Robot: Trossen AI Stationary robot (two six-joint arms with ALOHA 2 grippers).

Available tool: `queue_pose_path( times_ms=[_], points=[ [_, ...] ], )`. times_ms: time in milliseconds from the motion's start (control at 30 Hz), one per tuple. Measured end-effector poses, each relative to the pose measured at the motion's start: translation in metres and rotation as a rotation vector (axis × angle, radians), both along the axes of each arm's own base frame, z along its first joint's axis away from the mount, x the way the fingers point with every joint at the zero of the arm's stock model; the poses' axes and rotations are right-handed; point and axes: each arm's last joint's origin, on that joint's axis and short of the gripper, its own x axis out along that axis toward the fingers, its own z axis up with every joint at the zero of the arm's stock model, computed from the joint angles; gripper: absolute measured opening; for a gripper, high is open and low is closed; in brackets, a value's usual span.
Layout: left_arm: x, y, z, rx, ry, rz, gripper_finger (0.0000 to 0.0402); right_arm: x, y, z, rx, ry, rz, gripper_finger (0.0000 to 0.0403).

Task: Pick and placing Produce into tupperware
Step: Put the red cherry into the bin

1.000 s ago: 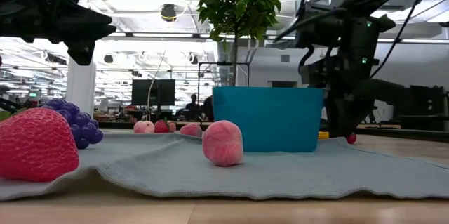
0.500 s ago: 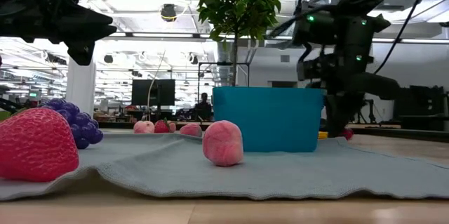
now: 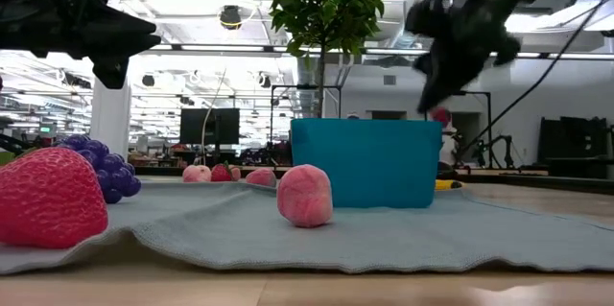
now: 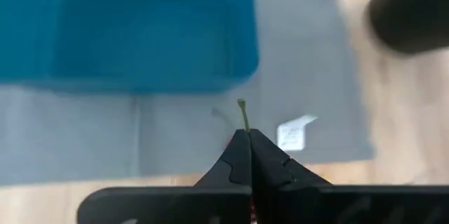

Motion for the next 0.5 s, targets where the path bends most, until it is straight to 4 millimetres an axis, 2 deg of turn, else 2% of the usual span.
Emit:
queue_pose_path(
  times_ms=[133,233,333,500],
  points=[
    [0.000,0.001,0.002,-0.002,-0.023,0.028,0.0082,-0.022,0.006,0.037,0.004,-0.190,0.002,0.0010],
    [-0.001,0.001,0.004,-0.004,-0.038,0.050,0.0082,-0.041,0.010,0.056,0.024,-0.345,-0.008,0.0010],
    [-0.001,0.001,0.004,-0.018,-0.042,0.050,0.0082,-0.061,0.015,0.061,0.079,-0.458,-0.038,0.0010],
    [-0.002,0.003,0.010,-0.015,-0.103,0.089,0.0082,-0.083,0.026,0.054,0.236,-0.666,-0.079,0.0010]
  ],
)
